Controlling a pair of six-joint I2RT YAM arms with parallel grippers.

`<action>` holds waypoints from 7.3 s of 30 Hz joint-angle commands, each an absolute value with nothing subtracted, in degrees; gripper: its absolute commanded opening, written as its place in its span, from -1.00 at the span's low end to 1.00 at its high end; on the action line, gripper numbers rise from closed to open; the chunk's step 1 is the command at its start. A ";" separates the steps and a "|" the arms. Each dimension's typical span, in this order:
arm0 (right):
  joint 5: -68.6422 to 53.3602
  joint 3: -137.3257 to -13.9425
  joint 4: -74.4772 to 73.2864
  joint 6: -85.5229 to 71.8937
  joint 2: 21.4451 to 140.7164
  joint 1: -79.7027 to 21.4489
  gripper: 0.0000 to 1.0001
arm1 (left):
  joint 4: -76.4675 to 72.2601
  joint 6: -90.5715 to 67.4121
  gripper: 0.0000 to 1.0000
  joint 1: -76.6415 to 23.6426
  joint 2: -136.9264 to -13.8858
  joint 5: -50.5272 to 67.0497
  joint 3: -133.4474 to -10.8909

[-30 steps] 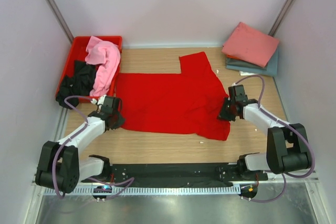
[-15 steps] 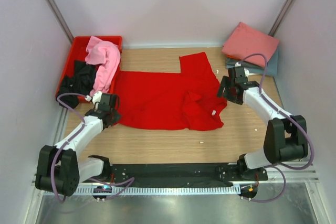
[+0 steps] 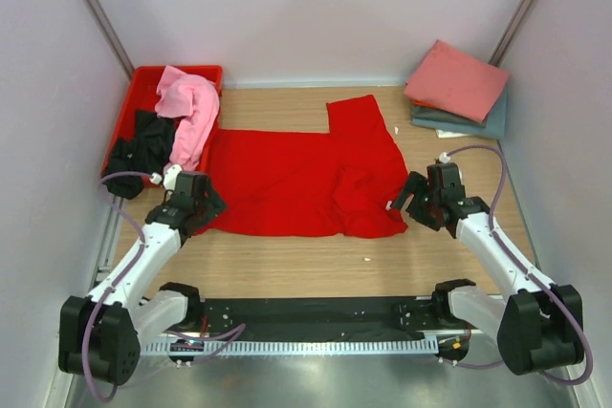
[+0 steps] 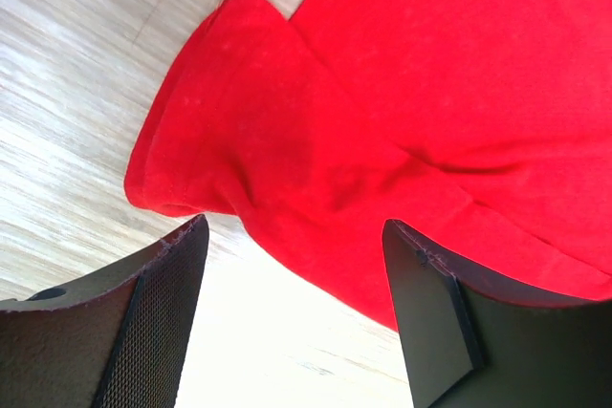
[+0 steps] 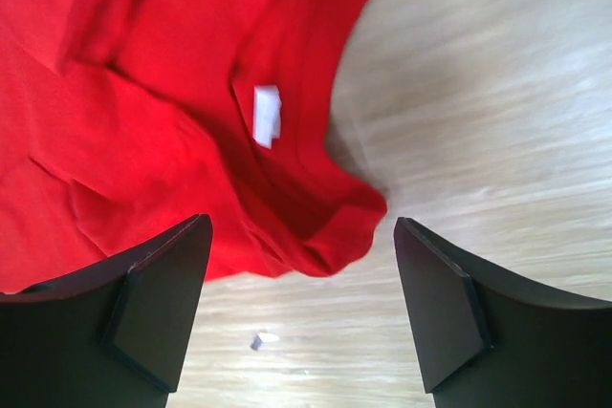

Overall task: Fold and stack the t-shirts
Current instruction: Fold the tshirt

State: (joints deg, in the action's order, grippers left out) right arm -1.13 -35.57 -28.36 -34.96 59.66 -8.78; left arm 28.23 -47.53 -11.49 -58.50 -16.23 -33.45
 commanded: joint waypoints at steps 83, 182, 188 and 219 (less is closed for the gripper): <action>1.94 -23.64 -17.75 -42.10 62.93 15.12 -0.82 | 39.11 -60.12 -1.00 -24.79 -56.51 -27.52 -29.62; 16.69 -52.47 -39.55 -32.17 52.82 -6.42 -0.98 | 25.32 -47.90 0.32 -20.21 -75.32 -24.96 -39.46; 20.04 -52.12 -39.12 -32.17 53.61 -6.06 -0.98 | 24.61 -47.46 0.27 -20.13 -75.76 -25.14 -39.11; 20.73 -73.78 -35.95 -29.09 89.68 -4.04 0.95 | 29.79 -50.17 -0.03 -26.17 -63.29 -16.08 -38.41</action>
State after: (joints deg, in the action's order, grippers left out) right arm 16.34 -78.59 -34.81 -29.65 101.82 -4.23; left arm 28.21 -47.79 -22.59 -65.47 -17.32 -38.30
